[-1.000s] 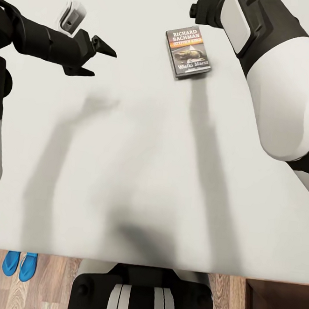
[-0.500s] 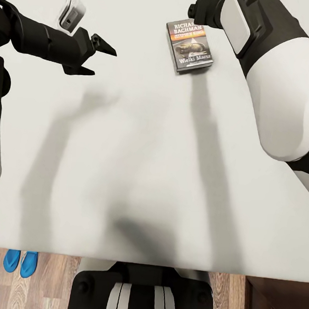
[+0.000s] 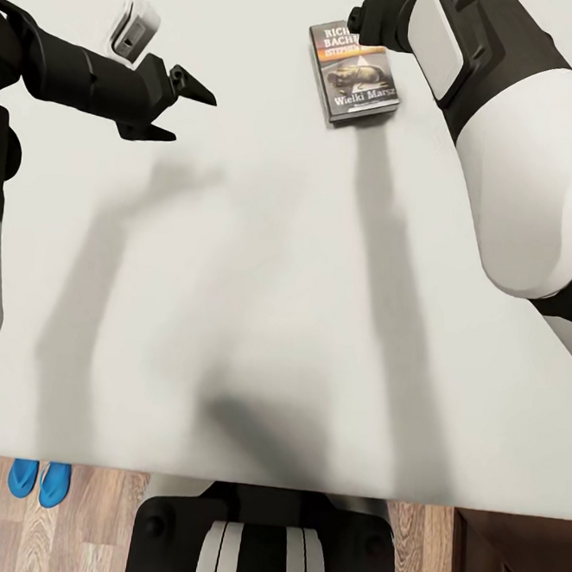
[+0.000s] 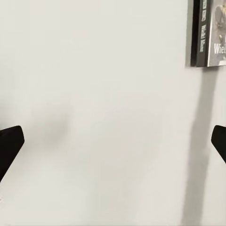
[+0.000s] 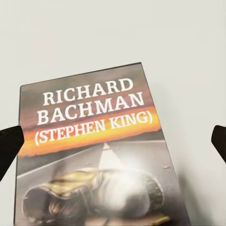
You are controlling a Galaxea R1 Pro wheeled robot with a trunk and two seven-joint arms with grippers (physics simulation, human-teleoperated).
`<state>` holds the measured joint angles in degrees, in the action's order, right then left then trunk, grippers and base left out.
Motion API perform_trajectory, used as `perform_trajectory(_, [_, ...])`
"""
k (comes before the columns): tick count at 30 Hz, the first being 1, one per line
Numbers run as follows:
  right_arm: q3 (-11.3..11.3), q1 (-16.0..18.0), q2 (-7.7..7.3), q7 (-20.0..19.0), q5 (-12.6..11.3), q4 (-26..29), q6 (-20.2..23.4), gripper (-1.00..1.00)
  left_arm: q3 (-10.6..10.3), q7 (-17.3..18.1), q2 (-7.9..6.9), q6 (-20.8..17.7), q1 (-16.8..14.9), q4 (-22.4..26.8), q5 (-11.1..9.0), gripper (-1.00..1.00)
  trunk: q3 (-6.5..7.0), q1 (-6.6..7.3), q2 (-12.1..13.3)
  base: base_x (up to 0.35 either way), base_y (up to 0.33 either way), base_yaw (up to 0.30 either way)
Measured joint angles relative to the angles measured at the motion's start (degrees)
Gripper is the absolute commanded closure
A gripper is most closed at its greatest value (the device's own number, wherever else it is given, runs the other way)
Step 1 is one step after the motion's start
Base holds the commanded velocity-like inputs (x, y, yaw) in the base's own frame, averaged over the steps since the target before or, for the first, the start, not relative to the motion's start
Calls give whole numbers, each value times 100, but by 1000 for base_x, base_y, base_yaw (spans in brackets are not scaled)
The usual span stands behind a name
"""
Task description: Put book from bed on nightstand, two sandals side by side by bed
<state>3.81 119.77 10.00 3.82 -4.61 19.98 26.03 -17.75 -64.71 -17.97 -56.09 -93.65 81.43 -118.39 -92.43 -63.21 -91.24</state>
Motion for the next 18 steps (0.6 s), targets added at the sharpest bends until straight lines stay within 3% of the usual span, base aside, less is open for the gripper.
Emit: perform_trajectory(18, [2,-17,0,-40,3,1,-12,-100,17,6,-3,1,7,113,8,-100,-86,0,0,0,0,0])
